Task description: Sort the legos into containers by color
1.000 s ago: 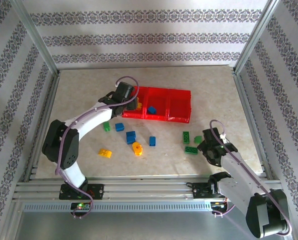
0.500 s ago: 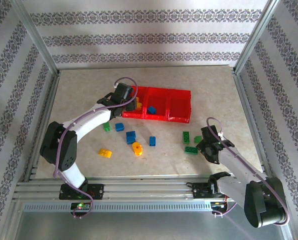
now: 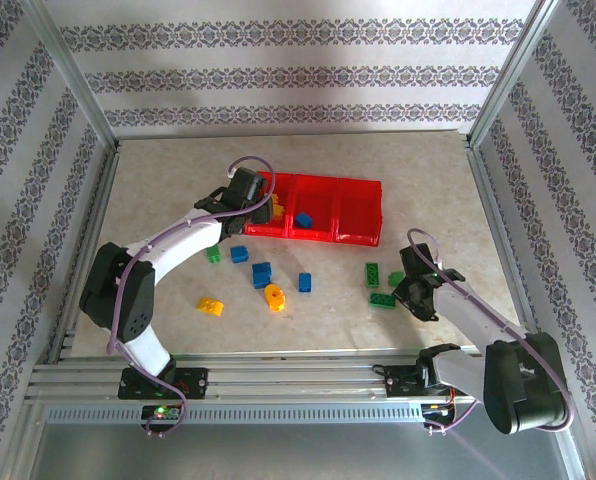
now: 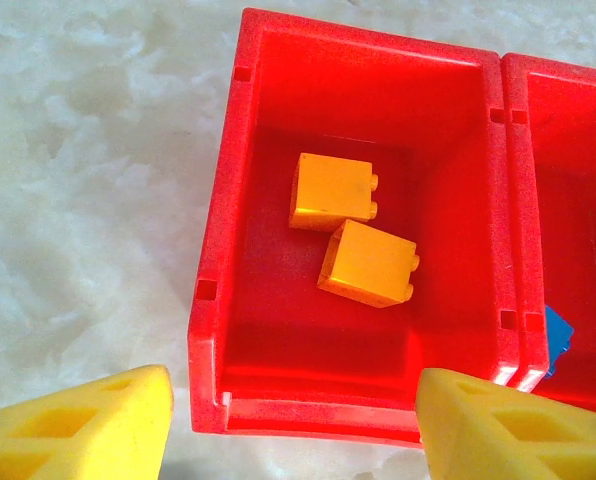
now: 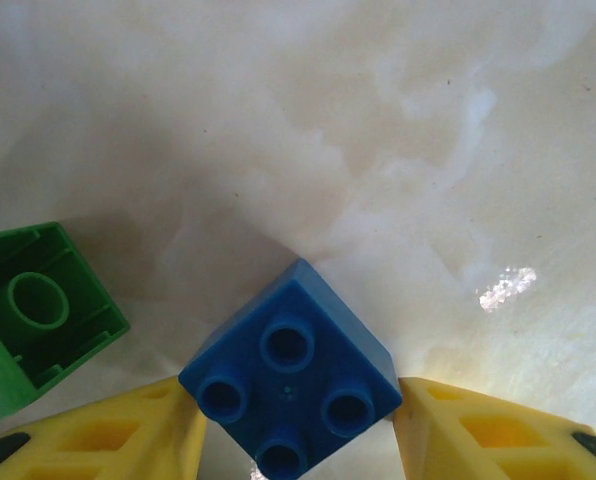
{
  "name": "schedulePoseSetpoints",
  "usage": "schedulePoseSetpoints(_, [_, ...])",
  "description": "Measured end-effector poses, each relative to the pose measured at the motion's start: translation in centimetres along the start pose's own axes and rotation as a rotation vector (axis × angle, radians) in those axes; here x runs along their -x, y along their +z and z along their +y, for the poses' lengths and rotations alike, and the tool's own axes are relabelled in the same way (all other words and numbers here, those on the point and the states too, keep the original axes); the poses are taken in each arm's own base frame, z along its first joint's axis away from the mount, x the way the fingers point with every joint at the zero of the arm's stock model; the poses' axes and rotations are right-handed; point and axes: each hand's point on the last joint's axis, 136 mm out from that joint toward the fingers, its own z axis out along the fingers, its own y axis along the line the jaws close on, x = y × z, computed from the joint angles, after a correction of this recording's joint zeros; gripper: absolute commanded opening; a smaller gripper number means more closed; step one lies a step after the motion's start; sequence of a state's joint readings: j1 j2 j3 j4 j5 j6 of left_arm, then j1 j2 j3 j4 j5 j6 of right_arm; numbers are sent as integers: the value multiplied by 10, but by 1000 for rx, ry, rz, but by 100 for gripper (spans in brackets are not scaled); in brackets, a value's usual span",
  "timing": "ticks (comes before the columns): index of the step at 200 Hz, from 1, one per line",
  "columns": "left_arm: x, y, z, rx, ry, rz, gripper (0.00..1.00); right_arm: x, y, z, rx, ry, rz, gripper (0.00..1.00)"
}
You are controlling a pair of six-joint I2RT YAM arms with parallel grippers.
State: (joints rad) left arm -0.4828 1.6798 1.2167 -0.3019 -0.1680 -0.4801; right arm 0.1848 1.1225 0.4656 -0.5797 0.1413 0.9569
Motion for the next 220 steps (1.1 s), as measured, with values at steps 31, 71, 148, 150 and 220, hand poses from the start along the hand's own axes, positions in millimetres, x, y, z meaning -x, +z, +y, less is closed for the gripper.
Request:
schedulePoseSetpoints(31, [0,0,-1,-3,-1,2,65,1,0,1,-13,-24,8,51])
schedulePoseSetpoints(71, [-1,0,-1,-7,-1,4,65,20,-6,19,31,-39,-56,51])
schedulePoseSetpoints(148, [-1,0,-2,-10,-4,5,66,20,2,19,2,-69,-48,47])
schedulePoseSetpoints(150, [-1,0,-2,-10,-3,5,66,20,2,18,1,-69,-47,47])
schedulePoseSetpoints(220, [-1,0,-2,-9,-4,5,69,25,7,21,10,-67,-51,28])
